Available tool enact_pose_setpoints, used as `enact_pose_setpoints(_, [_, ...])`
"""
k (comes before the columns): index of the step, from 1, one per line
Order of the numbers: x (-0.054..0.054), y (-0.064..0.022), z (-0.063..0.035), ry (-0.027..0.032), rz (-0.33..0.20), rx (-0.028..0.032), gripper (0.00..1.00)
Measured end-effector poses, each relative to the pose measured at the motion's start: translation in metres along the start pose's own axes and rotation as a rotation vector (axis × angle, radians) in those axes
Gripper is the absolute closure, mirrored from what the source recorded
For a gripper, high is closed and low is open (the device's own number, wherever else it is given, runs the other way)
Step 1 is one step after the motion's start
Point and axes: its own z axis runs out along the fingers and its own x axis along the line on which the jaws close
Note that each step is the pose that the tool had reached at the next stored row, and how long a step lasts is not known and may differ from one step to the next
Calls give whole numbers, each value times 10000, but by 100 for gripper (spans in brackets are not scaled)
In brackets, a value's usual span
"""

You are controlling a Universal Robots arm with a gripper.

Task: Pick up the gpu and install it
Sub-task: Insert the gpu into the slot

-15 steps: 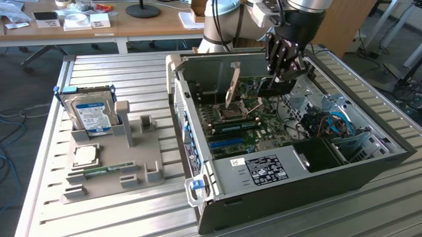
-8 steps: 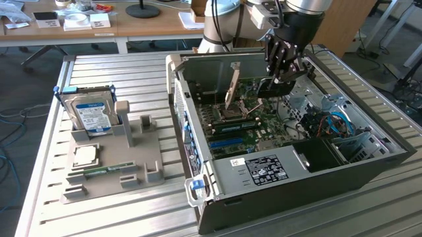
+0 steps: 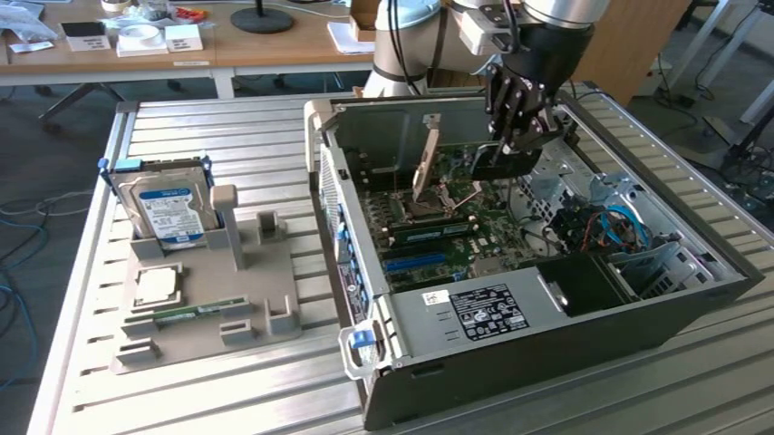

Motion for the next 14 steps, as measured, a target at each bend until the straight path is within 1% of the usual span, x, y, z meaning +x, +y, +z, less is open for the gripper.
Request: enact_pose_setpoints(14, [1, 0, 15, 1, 1, 0, 74])
